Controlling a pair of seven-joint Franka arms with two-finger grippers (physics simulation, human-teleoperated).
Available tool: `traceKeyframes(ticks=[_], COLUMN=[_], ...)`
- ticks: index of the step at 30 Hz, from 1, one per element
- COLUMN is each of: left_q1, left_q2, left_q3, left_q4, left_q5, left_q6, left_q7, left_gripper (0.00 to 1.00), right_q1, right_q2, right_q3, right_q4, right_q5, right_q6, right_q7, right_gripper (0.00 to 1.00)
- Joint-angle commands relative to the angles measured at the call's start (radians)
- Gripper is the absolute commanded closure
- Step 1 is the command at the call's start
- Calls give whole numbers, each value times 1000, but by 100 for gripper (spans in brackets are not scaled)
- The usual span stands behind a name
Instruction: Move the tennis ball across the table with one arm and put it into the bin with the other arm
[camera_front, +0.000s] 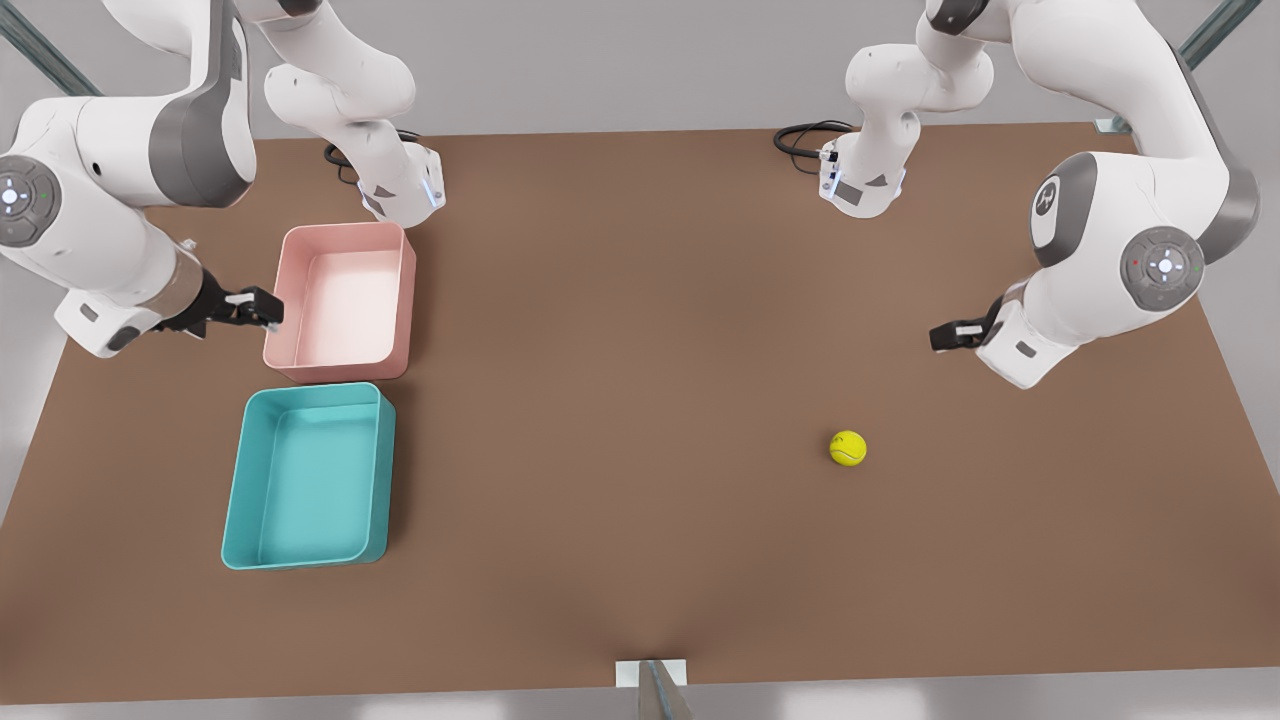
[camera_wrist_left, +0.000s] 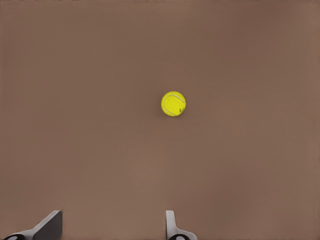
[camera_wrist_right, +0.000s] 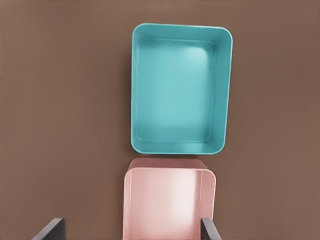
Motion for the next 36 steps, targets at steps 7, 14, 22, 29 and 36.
traceKeyframes(ticks=[7, 14, 22, 29, 36], left_q1=[-8, 17, 35, 28, 23], left_q2=[77, 224, 293, 309, 341], left_q3=[-2, -8, -9, -11, -11], left_q4=[-104, -320, -386, -500, -506], left_q5=[4, 105, 246, 279, 280], left_q6=[399, 814, 827, 913, 977], left_q7=[99, 1452, 2066, 1859, 1850], left_gripper=[79, 79, 79, 79, 79], right_q1=[-2, -2, -2, -2, 0], right_q2=[4, 6, 6, 7, 9], right_q3=[-5, -5, -7, -5, -7], right_q4=[-41, -48, -54, -71, -77], right_q5=[8, 9, 9, 12, 12], right_q6=[39, 40, 40, 43, 51], right_q7=[-14, -10, -8, -6, -6], right_gripper=[0, 0, 0, 0, 0])
